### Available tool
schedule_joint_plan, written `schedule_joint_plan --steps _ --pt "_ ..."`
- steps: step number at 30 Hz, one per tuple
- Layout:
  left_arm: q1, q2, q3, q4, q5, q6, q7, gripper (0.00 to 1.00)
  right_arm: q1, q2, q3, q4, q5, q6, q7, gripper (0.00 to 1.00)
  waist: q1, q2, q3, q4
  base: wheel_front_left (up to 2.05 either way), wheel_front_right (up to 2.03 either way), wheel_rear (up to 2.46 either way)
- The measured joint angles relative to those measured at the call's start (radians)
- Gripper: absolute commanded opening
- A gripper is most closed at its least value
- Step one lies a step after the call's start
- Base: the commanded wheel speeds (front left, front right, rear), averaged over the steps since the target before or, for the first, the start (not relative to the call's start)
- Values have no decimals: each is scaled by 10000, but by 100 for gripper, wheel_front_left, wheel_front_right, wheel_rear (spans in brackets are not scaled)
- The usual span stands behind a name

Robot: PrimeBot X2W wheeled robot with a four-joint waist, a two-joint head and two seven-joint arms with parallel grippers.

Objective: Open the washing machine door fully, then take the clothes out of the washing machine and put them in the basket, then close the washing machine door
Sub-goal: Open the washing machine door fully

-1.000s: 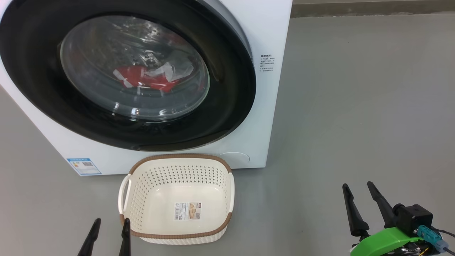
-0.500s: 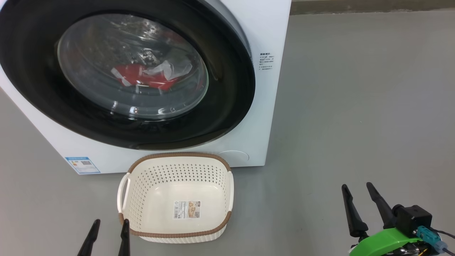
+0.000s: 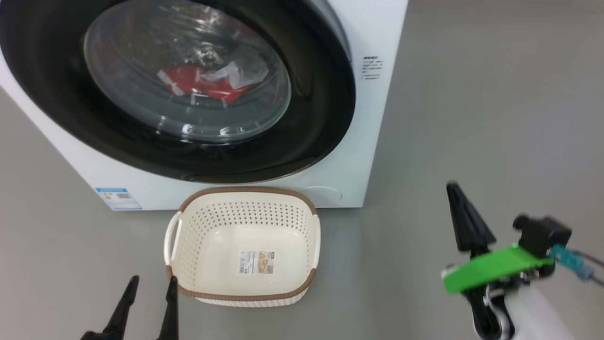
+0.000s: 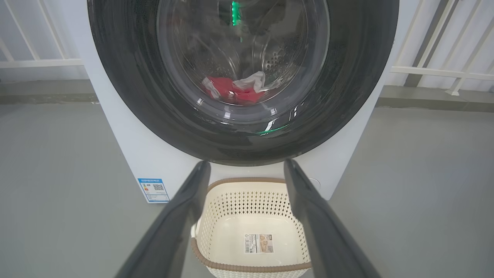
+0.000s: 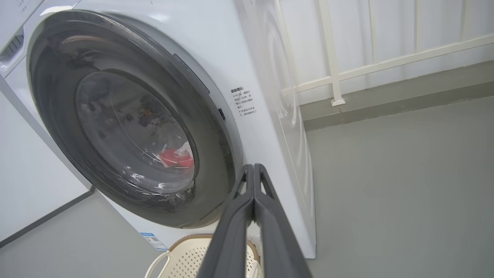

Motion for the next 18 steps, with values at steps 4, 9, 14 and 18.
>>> schedule_joint_plan --steps 4,9,14,18 --pt "-258 -2 -188 27 -35 -4 0 100 -995 -48 305 50 941 0 0 0 0 0 155 234 0 0 0" --pt "-529 -2 -410 69 -136 -73 0 100 -2240 -88 564 207 2031 0 -6 0 0 0 382 567 0 0 0" --pt "-867 -6 -614 153 -215 -75 0 100 -3299 -127 694 383 3457 0 -75 0 0 0 696 881 0 0 0" --pt "-1089 -8 -719 228 -307 -75 0 100 -3971 -278 1174 414 4964 0 -75 0 0 0 960 1122 0 0 0"
